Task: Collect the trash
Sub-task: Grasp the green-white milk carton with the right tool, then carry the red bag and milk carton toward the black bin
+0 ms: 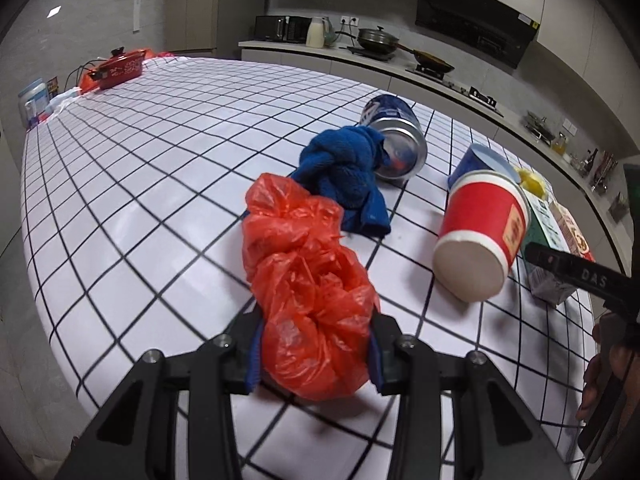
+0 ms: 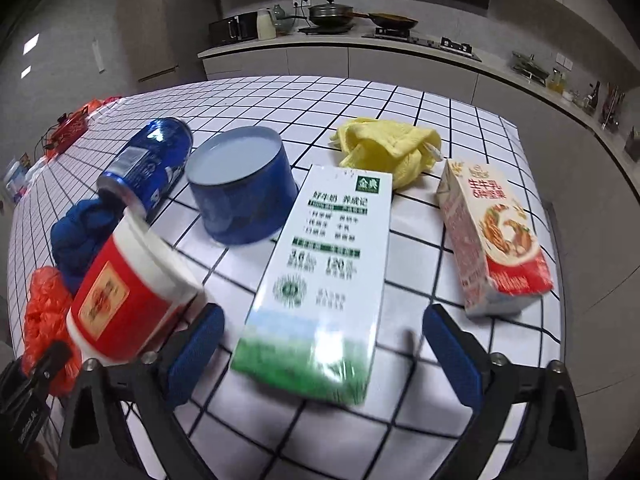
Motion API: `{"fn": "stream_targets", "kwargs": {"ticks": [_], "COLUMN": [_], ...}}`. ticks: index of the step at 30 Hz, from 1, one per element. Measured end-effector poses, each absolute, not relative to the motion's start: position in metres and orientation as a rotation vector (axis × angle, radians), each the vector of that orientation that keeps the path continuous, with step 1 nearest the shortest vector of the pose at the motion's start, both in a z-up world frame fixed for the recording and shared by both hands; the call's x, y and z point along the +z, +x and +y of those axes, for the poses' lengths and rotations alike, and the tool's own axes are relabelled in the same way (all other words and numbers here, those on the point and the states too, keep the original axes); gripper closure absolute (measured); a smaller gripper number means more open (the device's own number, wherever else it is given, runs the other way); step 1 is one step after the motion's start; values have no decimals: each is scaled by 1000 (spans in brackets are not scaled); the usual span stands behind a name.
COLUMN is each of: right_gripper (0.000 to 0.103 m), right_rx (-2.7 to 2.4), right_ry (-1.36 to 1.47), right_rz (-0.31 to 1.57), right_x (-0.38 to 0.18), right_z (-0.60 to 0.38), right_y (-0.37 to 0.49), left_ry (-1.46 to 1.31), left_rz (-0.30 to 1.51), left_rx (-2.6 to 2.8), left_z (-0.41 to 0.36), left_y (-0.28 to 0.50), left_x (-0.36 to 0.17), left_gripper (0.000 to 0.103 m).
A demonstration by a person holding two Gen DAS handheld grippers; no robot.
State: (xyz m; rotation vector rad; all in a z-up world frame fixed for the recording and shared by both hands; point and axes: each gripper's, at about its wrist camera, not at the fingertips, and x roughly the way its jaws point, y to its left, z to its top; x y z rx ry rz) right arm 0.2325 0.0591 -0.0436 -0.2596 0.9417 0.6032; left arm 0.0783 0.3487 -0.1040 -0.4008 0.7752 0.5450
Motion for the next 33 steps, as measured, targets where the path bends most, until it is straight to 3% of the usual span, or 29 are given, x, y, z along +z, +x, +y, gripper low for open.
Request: {"fn": "stream_targets", "kwargs": {"ticks": [3,5,21,33], "right_gripper": [38,43,46,46], "right_rx": [604,607,646,586], "right_ry": [-252,-237,-199,-159], "right_rz": [969,976,903,861], "right_x": [-48,-48,-13,16], "right_z": [62,57,-14,-118], "right_y": [237,236,183,145], "left_ry": [-389,-381,-341,-285], "left_rz": [778,774,722,705], "left_rx": [529,522,480,293], "left_z": [348,348,301,209], "left_y": [80,79,39,55], "left_x": [-104,-104,-73,-48], "left_gripper": [60,64,68,68]}}
